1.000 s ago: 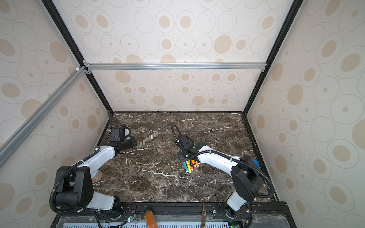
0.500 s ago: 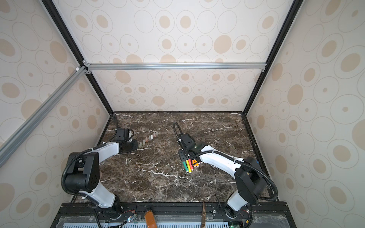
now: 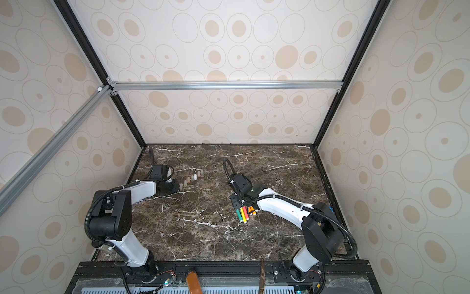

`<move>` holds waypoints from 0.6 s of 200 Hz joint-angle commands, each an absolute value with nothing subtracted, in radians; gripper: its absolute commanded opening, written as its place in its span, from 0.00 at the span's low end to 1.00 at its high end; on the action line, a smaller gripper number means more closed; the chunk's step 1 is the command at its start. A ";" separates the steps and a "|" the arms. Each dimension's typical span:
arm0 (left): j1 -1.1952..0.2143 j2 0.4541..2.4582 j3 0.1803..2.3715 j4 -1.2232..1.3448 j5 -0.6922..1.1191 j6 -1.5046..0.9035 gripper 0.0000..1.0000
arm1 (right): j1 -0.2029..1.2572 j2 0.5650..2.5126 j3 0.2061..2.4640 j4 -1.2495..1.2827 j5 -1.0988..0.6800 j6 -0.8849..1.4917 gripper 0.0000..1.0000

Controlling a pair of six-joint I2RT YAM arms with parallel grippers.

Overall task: Remove pen caps from pens
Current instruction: Place the pen cap at the middle-left of the table.

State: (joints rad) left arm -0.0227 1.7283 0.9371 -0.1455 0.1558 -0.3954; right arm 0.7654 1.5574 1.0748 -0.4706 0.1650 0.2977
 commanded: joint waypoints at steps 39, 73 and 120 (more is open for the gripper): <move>-0.008 1.769 0.976 -0.144 0.158 -0.364 0.12 | 0.762 1.563 1.069 -0.484 0.166 0.299 0.29; -0.006 1.784 0.982 -0.145 0.161 -0.362 0.18 | 0.761 1.563 1.072 -0.488 0.166 0.296 0.28; -0.002 1.787 0.987 -0.146 0.160 -0.362 0.29 | 0.762 1.569 1.074 -0.493 0.166 0.295 0.28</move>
State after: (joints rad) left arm -0.0147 1.7729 0.9585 -0.1383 0.1596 -0.3801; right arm 0.7654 1.5578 1.0748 -0.4713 0.1612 0.2977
